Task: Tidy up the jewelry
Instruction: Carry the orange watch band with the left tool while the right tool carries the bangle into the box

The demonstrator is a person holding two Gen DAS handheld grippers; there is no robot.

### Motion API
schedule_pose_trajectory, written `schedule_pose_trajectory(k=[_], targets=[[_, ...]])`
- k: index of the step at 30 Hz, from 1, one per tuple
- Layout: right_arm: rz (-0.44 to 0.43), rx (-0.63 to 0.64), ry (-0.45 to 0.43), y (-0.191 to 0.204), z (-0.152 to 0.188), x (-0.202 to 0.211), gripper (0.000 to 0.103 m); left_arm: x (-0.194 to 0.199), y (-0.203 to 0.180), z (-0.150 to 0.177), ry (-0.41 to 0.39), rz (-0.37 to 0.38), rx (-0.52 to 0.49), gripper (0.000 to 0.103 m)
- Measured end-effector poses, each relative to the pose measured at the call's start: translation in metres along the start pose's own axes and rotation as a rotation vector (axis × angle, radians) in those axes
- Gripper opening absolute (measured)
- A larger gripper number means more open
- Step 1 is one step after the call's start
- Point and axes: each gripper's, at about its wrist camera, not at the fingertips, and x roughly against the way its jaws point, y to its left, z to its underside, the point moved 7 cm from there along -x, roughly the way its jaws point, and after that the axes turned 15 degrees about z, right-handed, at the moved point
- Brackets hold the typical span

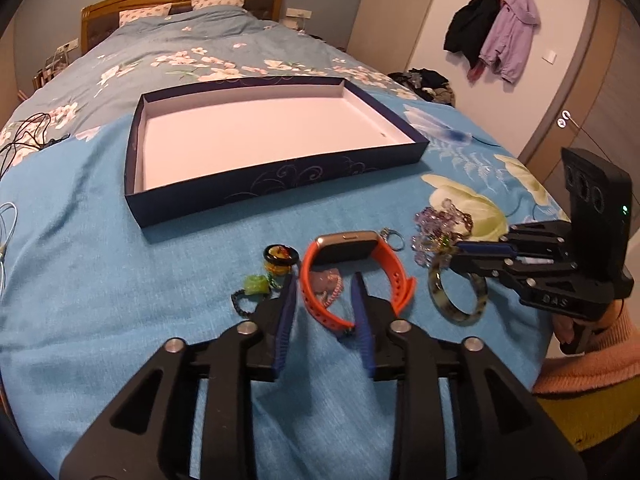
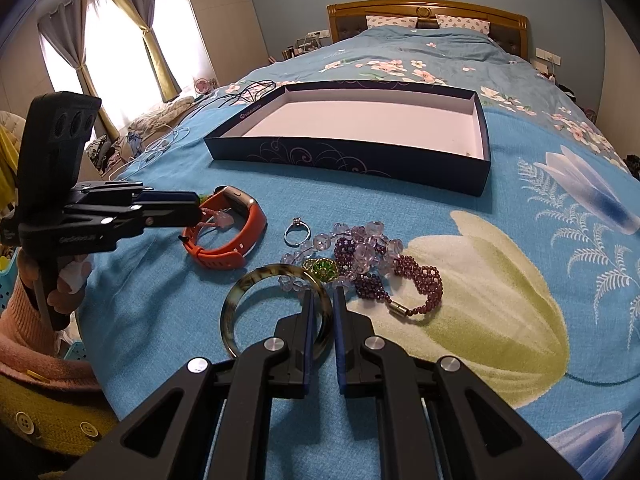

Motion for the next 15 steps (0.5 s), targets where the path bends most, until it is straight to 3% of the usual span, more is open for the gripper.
schedule_pose_trajectory(k=[7, 11, 15], targets=[[-0.002, -0.005, -0.003, -0.001, 0.0, 0.001, 0.008, -0.003, 0.002, -0.012, -0.002, -0.032, -0.032, 0.032], [-0.007, -0.011, -0.006, -0.001, 0.0, 0.001, 0.008, -0.013, 0.0, -0.023, 0.021, -0.041, -0.071, 0.018], [-0.013, -0.015, -0.008, -0.003, 0.001, 0.002, 0.008, -0.021, 0.005, -0.022, 0.061, -0.062, -0.078, 0.013]])
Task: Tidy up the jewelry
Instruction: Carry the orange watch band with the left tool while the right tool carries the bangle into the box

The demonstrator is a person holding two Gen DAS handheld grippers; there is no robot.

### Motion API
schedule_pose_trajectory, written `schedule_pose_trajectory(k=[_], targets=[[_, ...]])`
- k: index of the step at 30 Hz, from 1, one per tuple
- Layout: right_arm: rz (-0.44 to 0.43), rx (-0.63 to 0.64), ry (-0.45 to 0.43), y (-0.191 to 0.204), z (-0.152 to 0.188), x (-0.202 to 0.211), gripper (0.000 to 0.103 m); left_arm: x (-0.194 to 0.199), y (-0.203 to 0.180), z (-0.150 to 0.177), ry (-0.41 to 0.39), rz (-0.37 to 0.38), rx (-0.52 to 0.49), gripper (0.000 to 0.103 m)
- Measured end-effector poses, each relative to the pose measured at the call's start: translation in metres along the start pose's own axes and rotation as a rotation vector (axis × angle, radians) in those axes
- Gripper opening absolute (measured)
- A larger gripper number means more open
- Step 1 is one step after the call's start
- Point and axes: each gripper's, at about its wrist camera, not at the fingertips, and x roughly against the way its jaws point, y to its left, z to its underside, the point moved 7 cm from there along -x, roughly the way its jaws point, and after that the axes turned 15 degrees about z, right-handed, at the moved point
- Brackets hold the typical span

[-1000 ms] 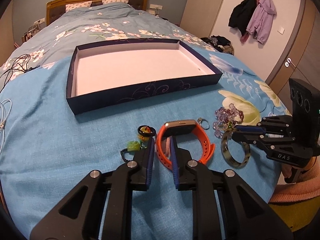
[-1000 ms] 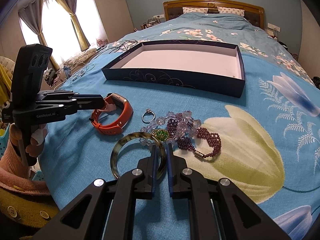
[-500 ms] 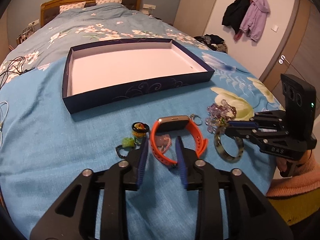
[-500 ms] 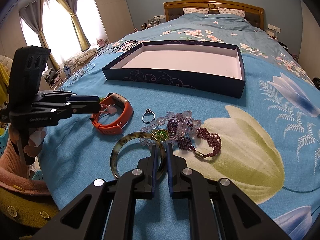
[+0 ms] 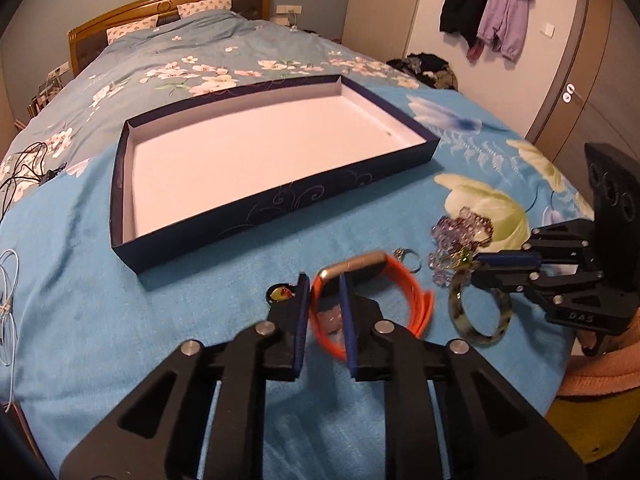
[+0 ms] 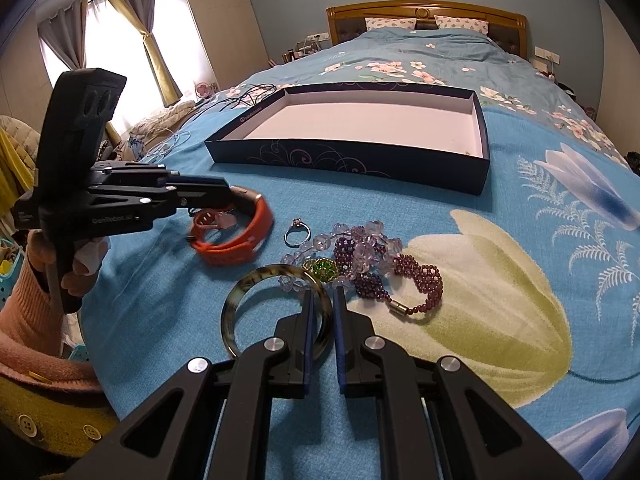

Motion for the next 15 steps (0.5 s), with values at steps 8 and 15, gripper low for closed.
schedule_pose_trajectory(k=[8, 15], targets=[[0.001, 0.015, -0.002, 0.0, 0.0, 0.0, 0.007, -0.007, 0.0, 0.005, 0.031, 0.015, -0.003, 0.014], [-0.021, -0.007, -0.009, -0.005, -0.003, 0.004, 0.006, -0.01, 0.001, 0.008, 0.032, 0.01, 0.016, 0.01]])
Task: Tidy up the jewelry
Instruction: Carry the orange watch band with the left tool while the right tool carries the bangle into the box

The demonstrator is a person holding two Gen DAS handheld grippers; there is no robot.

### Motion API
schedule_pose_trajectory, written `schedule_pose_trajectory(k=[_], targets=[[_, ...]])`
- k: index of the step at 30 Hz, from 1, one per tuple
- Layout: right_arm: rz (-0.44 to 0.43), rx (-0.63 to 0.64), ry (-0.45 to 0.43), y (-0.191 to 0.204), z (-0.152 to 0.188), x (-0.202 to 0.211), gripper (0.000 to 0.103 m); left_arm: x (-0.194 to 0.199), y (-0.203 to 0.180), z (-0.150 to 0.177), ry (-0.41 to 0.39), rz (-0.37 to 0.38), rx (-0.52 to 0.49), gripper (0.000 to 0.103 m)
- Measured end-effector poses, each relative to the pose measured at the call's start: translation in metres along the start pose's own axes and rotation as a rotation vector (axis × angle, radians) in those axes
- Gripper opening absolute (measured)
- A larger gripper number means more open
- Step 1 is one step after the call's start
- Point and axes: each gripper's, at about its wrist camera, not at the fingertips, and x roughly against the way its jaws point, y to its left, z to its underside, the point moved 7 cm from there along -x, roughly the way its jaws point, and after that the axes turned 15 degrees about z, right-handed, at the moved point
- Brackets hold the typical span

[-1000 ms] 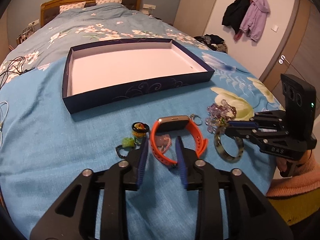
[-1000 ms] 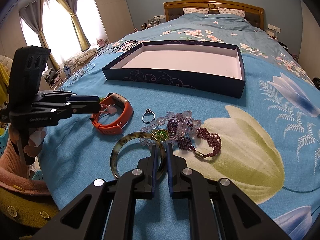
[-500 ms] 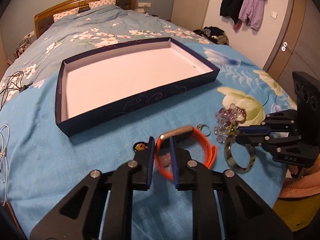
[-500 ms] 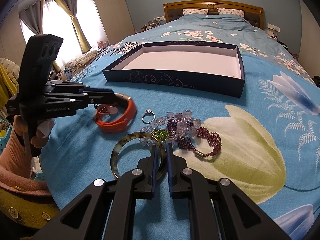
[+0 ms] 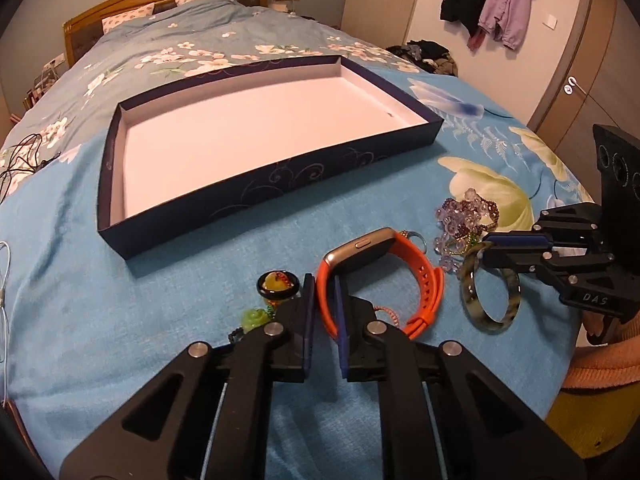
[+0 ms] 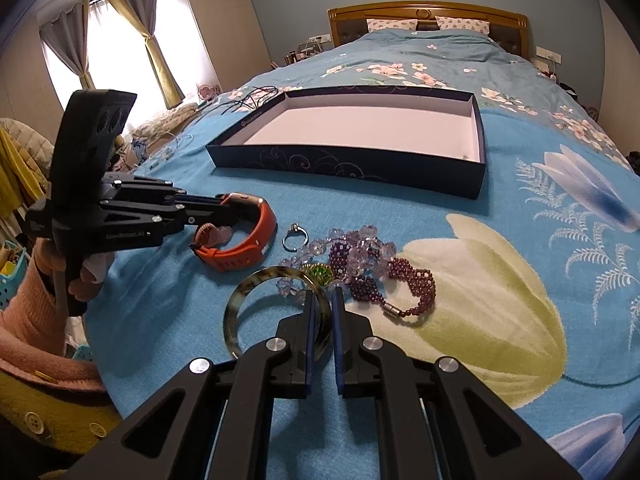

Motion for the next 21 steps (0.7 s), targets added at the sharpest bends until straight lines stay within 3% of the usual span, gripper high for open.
schedule_pose_trajectory(k=[15, 21], targets=[[-0.036, -0.017, -0.085, -0.008, -0.031, 0.024, 0.007, 0.047, 0.008, -0.026, -0.158, 0.056, 0.065, 0.01], [0.006, -0.015, -0.137, -0.023, -0.066, 0.02, 0.006, 0.061, 0.024, -0.048, -0.2, 0.0, 0.079, 0.01]])
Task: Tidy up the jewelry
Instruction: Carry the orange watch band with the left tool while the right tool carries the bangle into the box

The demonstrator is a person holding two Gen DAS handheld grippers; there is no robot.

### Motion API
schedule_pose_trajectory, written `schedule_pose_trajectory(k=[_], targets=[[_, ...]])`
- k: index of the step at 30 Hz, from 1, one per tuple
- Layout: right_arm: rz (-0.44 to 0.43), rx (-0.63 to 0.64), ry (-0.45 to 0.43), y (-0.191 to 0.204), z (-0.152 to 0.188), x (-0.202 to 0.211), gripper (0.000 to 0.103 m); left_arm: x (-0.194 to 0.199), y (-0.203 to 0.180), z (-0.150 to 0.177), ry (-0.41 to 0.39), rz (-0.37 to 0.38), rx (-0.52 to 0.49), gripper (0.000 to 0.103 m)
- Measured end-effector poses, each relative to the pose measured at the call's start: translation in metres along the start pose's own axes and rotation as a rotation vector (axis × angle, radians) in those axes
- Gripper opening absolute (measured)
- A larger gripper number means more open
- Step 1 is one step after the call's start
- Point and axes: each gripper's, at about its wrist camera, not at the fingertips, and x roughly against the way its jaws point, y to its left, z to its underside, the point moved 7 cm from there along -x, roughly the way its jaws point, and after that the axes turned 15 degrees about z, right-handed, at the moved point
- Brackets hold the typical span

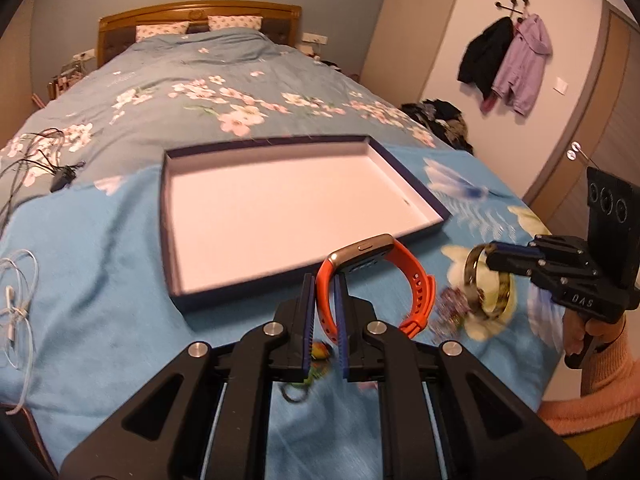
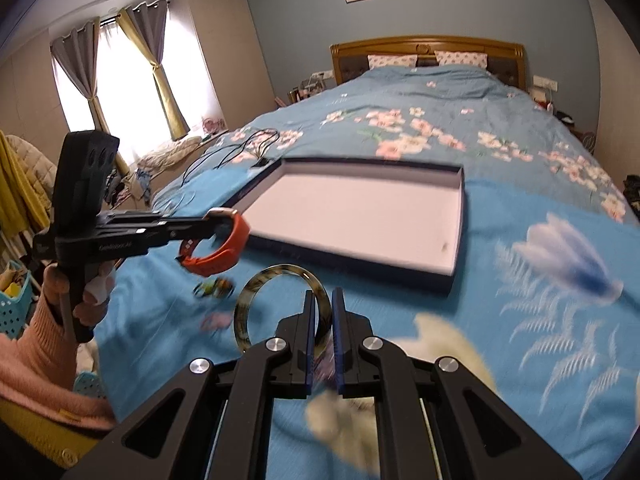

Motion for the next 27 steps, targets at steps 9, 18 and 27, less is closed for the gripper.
schedule_pose_trajectory(k=[9, 18, 27], targets=[[0.059, 0.024, -0.014, -0.02, -0.059, -0.05, 0.007, -0.017, 0.024, -0.044, -0.017, -0.082, -0.019, 0.011], [0.099, 0.019, 0.028, -0.031, -0.098, -0.111, 0.007, -0.047, 0.059, -0.089, 0.006, -0.11, -0.04, 0.011], [0.143, 0.027, 0.116, -0.037, -0.112, -0.17, 0.007, -0.091, 0.101, -0.115, 0.076, -0.134, -0.014, 0.011]])
